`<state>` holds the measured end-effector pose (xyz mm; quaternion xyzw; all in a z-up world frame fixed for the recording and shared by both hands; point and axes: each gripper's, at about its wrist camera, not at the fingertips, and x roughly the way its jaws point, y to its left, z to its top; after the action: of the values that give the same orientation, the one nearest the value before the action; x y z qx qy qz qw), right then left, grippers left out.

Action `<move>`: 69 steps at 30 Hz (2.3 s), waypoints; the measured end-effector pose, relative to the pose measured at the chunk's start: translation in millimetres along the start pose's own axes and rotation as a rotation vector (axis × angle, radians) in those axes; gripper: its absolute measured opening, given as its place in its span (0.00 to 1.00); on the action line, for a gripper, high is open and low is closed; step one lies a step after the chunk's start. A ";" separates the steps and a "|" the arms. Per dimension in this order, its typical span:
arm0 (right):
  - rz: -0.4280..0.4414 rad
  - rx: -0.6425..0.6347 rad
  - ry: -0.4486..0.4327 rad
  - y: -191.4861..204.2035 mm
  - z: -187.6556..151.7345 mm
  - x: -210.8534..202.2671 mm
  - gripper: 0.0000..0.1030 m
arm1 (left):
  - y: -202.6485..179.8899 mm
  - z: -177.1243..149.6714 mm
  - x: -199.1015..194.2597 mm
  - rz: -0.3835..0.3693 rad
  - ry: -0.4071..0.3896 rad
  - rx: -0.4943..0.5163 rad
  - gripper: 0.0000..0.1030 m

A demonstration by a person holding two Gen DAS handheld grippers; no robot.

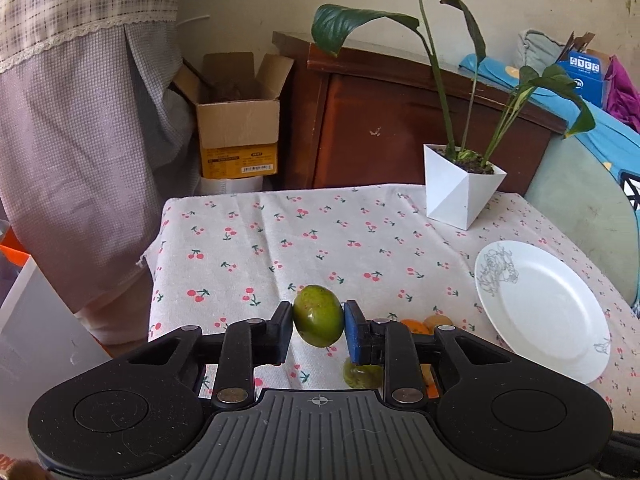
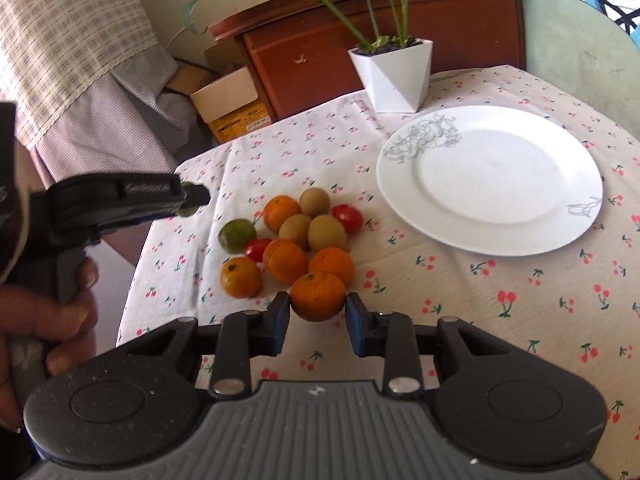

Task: Organize fruits
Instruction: 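Close the right tool on the orange while the left tool closes on the lime, then carry the orange onto the white plate and open the right tool while the left places the lime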

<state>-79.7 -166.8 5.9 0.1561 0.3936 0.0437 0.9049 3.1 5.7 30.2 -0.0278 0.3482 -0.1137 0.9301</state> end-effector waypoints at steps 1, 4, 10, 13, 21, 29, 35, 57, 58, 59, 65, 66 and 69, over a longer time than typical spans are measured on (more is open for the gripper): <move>-0.004 0.009 -0.006 -2.0 1.2 -1.0 0.29 | -2.5 -1.3 -2.9 -0.008 -0.001 0.004 0.24; -0.016 0.032 -0.023 -6.8 5.0 -3.0 0.29 | -9.5 -5.2 -9.5 -0.034 -0.001 0.013 0.24; -0.035 0.076 -0.065 -18.9 13.4 -9.5 0.29 | -25.6 -13.6 -17.6 -0.084 0.005 0.037 0.24; -0.062 0.103 -0.086 -26.0 16.6 -12.6 0.29 | -35.5 -15.1 -19.4 -0.113 0.002 0.050 0.24; -0.152 0.224 -0.150 -58.6 26.0 -25.2 0.29 | -67.7 -19.9 -13.2 -0.210 0.015 0.083 0.24; -0.191 0.310 -0.162 -82.4 26.5 -29.0 0.29 | -100.0 -22.5 -0.5 -0.272 0.010 0.134 0.24; -0.208 0.340 -0.157 -91.0 26.2 -25.8 0.29 | -110.1 -23.0 15.1 -0.286 0.029 0.127 0.24; -0.215 0.405 -0.165 -101.2 25.9 -25.1 0.32 | -125.9 -22.1 24.9 -0.300 0.040 0.128 0.32; -0.214 0.403 -0.166 -100.9 25.7 -25.6 0.32 | -125.2 -21.7 23.9 -0.298 0.039 0.126 0.33; -0.214 0.401 -0.167 -100.6 25.7 -25.8 0.32 | -124.6 -21.5 23.2 -0.296 0.040 0.126 0.33; -0.194 0.390 -0.167 -97.0 26.4 -27.5 0.32 | -117.3 -20.0 14.2 -0.254 0.038 0.126 0.45; -0.191 0.387 -0.167 -96.1 26.3 -27.7 0.32 | -115.6 -19.2 11.9 -0.247 0.035 0.129 0.48; -0.175 0.377 -0.166 -92.6 26.3 -28.6 0.32 | -108.2 -15.8 4.6 -0.226 0.030 0.128 0.51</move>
<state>-84.3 -266.9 13.4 0.2905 0.3310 -0.1225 0.8894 -24.7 -100.2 29.5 -0.0060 0.3486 -0.2400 0.9060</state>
